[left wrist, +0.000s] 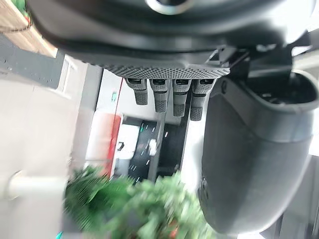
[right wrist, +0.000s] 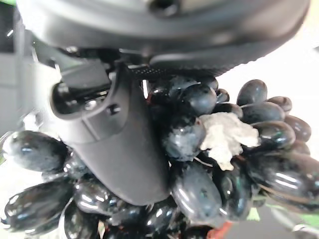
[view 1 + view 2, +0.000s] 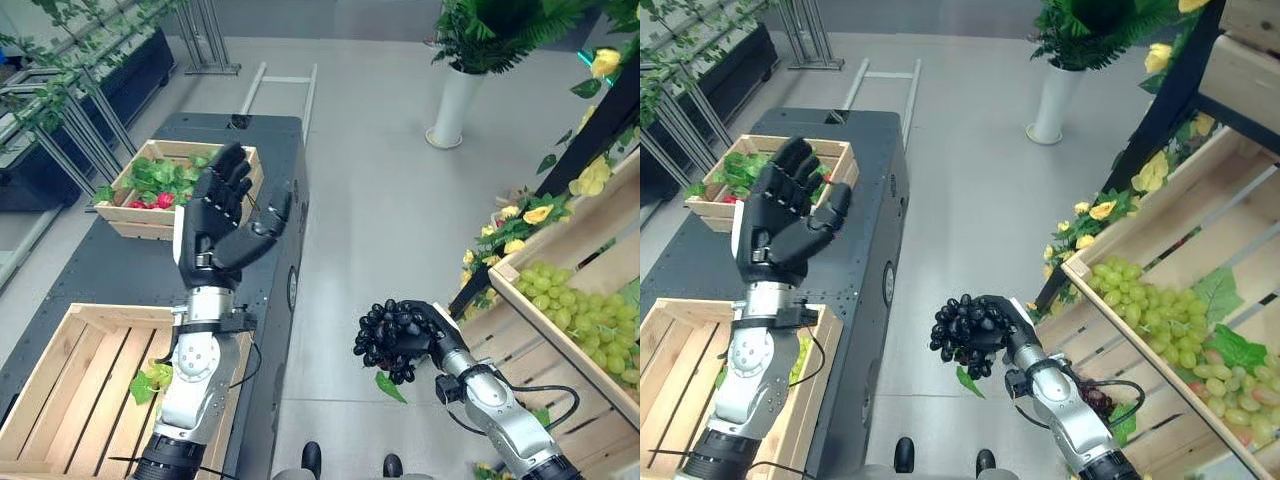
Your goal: Pick up the fruits from the basket on one side to the basket on the other side
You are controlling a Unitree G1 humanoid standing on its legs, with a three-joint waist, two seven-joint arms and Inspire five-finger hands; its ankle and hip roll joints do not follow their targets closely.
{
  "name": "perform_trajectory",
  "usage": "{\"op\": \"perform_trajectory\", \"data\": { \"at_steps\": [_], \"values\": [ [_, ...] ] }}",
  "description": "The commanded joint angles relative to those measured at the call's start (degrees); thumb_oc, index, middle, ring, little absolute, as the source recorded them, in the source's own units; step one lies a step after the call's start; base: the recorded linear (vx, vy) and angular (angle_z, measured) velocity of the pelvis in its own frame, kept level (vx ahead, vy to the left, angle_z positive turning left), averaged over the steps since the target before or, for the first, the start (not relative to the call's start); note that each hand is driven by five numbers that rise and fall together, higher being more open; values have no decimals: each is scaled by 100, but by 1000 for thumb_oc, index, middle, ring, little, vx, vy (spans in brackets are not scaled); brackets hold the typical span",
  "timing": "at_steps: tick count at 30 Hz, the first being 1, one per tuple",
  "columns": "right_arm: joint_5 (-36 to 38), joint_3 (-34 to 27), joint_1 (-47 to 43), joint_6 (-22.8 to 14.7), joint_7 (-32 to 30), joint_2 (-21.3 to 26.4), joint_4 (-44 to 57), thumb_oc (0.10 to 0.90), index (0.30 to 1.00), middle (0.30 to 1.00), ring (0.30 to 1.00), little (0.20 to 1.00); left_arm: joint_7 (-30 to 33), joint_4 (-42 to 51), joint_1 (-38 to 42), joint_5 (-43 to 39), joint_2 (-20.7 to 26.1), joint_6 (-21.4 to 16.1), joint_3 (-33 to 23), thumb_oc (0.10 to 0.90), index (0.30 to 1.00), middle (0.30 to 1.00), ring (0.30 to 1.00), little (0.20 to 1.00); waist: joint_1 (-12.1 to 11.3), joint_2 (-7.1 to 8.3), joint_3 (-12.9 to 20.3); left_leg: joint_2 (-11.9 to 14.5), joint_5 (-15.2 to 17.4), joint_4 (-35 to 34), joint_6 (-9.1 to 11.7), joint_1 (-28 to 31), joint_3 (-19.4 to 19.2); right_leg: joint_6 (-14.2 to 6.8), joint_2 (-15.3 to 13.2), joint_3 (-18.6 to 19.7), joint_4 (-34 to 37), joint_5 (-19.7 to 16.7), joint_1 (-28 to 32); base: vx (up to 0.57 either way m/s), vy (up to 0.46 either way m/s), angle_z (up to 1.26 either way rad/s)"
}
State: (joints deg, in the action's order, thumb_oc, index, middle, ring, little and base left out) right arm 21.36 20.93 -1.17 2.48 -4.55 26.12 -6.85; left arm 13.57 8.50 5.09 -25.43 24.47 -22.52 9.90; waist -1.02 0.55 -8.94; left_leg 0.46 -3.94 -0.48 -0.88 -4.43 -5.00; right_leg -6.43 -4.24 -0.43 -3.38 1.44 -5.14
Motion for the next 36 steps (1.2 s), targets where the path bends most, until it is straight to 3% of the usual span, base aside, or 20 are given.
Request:
{"op": "perform_trajectory", "data": {
  "at_steps": [1,3,6,18,28,34,36],
  "values": [
    [507,-142,-811,-1221,-292,-84,484,400,300,300,300,300,-215,27,852,66,180,-799,-43,800,900,900,900,900,122,16,-508,-584,582,1253,-208,-628,434,434,420,-198,-990,-11,-623,-123,-17,-30],
    [697,-99,-954,-1398,-339,-179,357,400,300,300,300,300,-544,37,974,-277,127,-801,104,800,900,900,900,900,139,-4,-740,-615,609,1541,-221,-934,409,482,429,-206,-1296,54,-913,-170,-13,-26],
    [774,-142,-1131,-1656,-447,-337,161,400,300,300,300,300,-500,45,1162,-127,72,-909,338,800,900,900,900,900,164,-56,-1030,-626,621,1873,-203,-1320,350,529,438,-211,-1676,105,-1280,-175,-1,-16],
    [772,-309,-1596,-2087,-649,-586,-284,400,300,300,300,300,-664,-111,1567,-147,-194,-981,773,800,900,900,900,900,213,-161,-1878,-560,809,2991,-42,-2547,163,658,355,-346,-2694,334,-2254,-55,-12,1],
    [633,-338,-1593,-2255,-787,-689,-335,400,300,300,300,300,-779,-150,1472,-124,-265,-1139,842,800,900,900,900,900,200,-177,-2086,-533,765,3327,-81,-3109,63,704,442,-294,-2944,333,-2685,26,-21,-1],
    [937,-411,-1760,-2316,-841,-728,-416,400,300,300,300,300,-760,-163,1495,-110,-294,-1065,857,800,900,900,900,900,165,-181,-2086,-528,779,3446,-83,-3301,50,706,472,-298,-2995,341,-2842,44,-28,0],
    [1440,-532,-1793,-2452,-775,-764,-503,400,300,300,300,300,-815,-205,1474,-163,-293,-1028,854,800,900,900,900,900,143,-185,-2086,-548,796,3513,-80,-3361,62,707,483,-289,-3041,362,-2869,69,-36,0]
  ]
}}
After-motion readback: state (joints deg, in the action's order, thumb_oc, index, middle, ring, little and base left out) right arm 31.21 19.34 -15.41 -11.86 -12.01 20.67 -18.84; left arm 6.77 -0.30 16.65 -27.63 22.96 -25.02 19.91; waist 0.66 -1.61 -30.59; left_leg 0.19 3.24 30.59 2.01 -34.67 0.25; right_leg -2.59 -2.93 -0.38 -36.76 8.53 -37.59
